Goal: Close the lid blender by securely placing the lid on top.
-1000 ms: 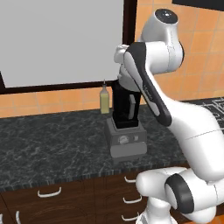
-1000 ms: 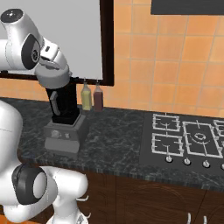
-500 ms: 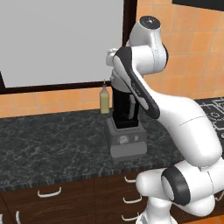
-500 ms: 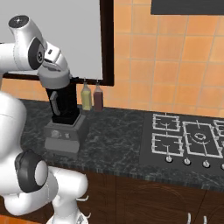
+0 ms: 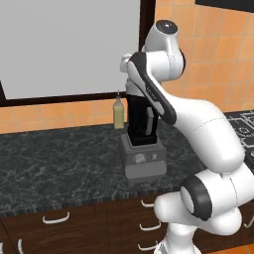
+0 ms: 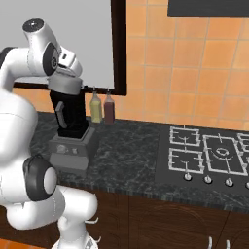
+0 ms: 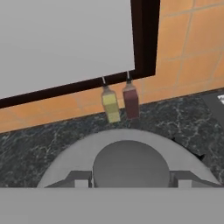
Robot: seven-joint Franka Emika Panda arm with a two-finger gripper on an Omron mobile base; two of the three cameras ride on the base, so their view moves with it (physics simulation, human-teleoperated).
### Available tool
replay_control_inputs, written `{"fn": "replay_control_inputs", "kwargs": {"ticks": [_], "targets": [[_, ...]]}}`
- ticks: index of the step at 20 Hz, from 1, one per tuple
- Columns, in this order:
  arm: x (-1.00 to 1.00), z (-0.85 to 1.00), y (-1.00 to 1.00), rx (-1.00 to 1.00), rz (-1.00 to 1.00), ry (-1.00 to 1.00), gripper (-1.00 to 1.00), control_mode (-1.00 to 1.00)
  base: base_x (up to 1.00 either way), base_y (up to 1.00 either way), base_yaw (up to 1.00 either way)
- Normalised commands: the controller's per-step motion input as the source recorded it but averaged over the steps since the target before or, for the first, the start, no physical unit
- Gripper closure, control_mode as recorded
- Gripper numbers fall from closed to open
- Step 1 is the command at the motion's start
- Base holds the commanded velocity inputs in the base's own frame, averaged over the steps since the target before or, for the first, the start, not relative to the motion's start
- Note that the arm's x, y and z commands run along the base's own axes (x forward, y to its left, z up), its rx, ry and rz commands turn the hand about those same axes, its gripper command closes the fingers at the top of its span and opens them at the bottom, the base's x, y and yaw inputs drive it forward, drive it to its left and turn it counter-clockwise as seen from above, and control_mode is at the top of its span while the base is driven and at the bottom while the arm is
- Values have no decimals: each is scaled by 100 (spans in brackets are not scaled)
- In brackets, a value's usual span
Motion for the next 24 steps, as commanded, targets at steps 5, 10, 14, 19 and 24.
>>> {"fn": "replay_control_inputs", "kwargs": {"ticks": [5, 10, 14, 19, 24], "targets": [[20, 0, 0, -1, 0, 0, 100, -100, 0, 0, 0], [-8, 0, 0, 0, -2, -10, 100, -100, 0, 0, 0], [-4, 11, 0, 0, -4, -22, 100, -100, 0, 0, 0], [4, 15, 0, 0, -5, -27, 100, -100, 0, 0, 0], [0, 1, 14, 0, -5, -32, 100, -100, 0, 0, 0]]}}
